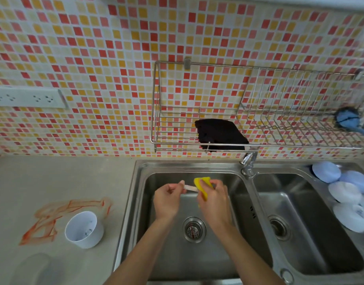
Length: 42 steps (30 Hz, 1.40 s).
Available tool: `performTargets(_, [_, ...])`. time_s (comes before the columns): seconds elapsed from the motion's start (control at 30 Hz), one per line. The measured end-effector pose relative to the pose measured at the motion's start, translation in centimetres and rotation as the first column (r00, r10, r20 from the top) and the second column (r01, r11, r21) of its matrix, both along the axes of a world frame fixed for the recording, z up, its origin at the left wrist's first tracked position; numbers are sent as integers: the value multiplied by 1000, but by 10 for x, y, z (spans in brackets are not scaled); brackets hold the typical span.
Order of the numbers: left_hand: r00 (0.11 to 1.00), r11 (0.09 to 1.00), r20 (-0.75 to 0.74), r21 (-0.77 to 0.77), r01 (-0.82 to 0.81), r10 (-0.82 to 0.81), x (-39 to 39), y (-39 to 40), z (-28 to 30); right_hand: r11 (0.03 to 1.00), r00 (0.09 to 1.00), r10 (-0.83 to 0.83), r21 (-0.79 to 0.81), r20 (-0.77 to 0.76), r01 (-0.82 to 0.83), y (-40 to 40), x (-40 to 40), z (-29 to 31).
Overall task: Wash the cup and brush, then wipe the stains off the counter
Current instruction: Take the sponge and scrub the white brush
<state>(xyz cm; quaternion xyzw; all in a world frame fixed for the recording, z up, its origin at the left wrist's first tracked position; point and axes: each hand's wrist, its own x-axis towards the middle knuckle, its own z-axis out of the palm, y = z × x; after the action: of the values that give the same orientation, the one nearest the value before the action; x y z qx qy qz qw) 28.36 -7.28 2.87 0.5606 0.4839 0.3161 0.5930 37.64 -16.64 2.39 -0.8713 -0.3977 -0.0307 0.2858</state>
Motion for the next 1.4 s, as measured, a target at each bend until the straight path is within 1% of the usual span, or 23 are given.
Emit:
performTargets(0.03, [1000, 1000, 6, 5, 1, -1, 0, 2, -1, 1000, 1000, 5, -5, 16, -5, 1, -2, 0])
performTargets(0.13, [1000, 999, 3, 39, 25, -25, 0, 8, -3, 994, 994, 107, 16, 38, -108, 8, -15, 3])
performTargets(0.17, [999, 998, -2, 52, 35, -35, 0, 8, -3, 993, 994, 108, 36, 19, -108, 11, -13, 3])
performTargets(0.23, [999, 997, -6, 65, 34, -34, 1, 8, -2, 997, 998, 47, 62, -37, -45, 15, -3, 3])
performTargets(0.3, [1000, 997, -14, 73, 16, -15, 2, 10, -2, 1000, 997, -1, 20, -71, 2, 15, 0, 1])
performTargets(0.37, [1000, 997, -19, 77, 10, -8, 1, 12, -2, 1000, 998, 27, 1, -52, -27, 13, -6, -3])
performTargets(0.5, [999, 995, 6, 86, 41, -42, 0, 11, 0, 998, 999, 45, 43, -14, -44, 19, -4, -3])
performTargets(0.57, [998, 995, 20, 91, 50, -52, 0, 7, 2, 996, 995, 83, 35, 51, -85, 20, 2, 2])
performTargets(0.67, [997, 992, 19, 105, 72, -74, -1, 6, 1, 988, 969, 153, -21, 196, -151, 16, 6, 4])
performTargets(0.73, [993, 979, 1, 167, 120, -122, -4, 6, 2, 985, 953, 172, -25, 249, -171, 14, 12, 2])
performTargets(0.77, [986, 955, -34, 248, 165, -162, -6, 7, 2, 982, 948, 187, -25, 257, -187, 13, 15, 2])
performTargets(0.8, [974, 908, -94, 354, 225, -205, -8, 10, 2, 978, 943, 205, -33, 263, -204, 12, 18, 2])
performTargets(0.87, [934, 756, -229, 549, 356, -274, -14, 16, 3, 970, 932, 244, -60, 269, -237, 11, 22, 5])
performTargets(0.9, [912, 678, -289, 611, 410, -291, -15, 20, 2, 965, 927, 261, -72, 270, -251, 11, 24, 7])
performTargets(0.93, [894, 625, -331, 640, 447, -301, -15, 23, 1, 963, 925, 271, -80, 266, -259, 12, 26, 10])
performTargets(0.97, [887, 614, -351, 640, 462, -302, -15, 24, 1, 964, 929, 267, -80, 256, -255, 13, 28, 13])
performTargets(1.0, [889, 637, -347, 621, 457, -299, -13, 24, 1, 969, 937, 248, -68, 245, -238, 13, 28, 15])
performTargets(1.07, [915, 722, -301, 566, 398, -268, -10, 22, 2, 987, 963, 159, -14, 219, -160, 15, 20, 18])
performTargets(1.13, [948, 803, -220, 508, 313, -230, -6, 19, 3, 997, 988, 75, 17, 137, -78, 18, 3, 21])
performTargets(1.17, [960, 845, -163, 457, 276, -226, -4, 17, 3, 997, 990, 74, 23, 117, -78, 19, -5, 21])
performTargets(1.23, [976, 910, -74, 352, 220, -207, -2, 15, 6, 994, 986, 98, 30, 133, -103, 22, -9, 17])
performTargets(1.33, [986, 946, -12, 282, 161, -164, 0, 16, 4, 998, 995, 7, 54, 96, -12, 19, 6, 11])
performTargets(1.4, [989, 962, 23, 236, 134, -144, 1, 16, 3, 997, 994, -31, 67, 104, 24, 13, 8, 6])
